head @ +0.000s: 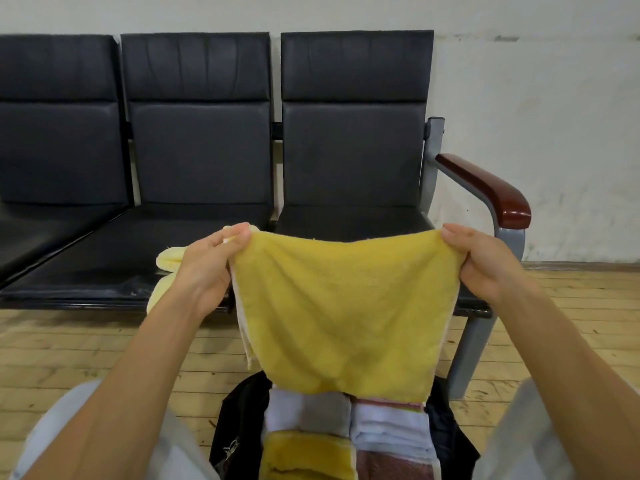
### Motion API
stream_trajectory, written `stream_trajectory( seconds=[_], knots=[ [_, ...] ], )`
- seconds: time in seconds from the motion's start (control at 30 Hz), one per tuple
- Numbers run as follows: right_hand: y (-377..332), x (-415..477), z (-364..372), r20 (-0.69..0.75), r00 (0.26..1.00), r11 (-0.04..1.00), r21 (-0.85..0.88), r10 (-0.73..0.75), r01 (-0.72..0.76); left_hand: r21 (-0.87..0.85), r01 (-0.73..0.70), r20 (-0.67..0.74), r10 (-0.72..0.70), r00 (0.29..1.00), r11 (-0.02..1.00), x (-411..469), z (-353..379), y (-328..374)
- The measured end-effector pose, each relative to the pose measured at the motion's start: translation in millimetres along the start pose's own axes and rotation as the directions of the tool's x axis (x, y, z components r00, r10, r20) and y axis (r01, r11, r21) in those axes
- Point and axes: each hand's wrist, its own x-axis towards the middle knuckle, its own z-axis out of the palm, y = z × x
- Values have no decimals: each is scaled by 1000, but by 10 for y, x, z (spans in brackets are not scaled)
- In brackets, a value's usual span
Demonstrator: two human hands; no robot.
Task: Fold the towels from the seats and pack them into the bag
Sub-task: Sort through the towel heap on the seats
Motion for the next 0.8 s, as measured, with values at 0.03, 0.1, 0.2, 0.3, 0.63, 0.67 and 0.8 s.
stream_trajectory(
  seconds=[0.03,0.1,0.2,0.3,0.63,0.67,0.8],
  knots=[
    [-18,-4,-4,14,999,999,-22,-42,42,10,-28,24,28,999,1000,5,-24,24],
    [-29,-35,1,-9,986,965,-209,-166,160,213,-119,-4,122,992,970,21,-67,33],
    [7,-58,10,-11,914,663,-692,-406,286,683,-235,-10,330,944,691,58,-98,-31],
    [52,-52,31,64,891,462,-837,-449,293,810,-264,43,396,917,523,63,-60,-92],
    [74,-7,-17,-42,981,882,-445,-190,152,543,-141,-116,240,964,828,156,-59,-103],
    [61,-23,-22,-12,983,884,-439,-185,161,489,-119,-132,208,969,864,152,-59,-98],
    [28,-20,-68,102,979,780,-593,-174,201,401,-92,-81,136,987,911,103,-60,-75]
  ],
)
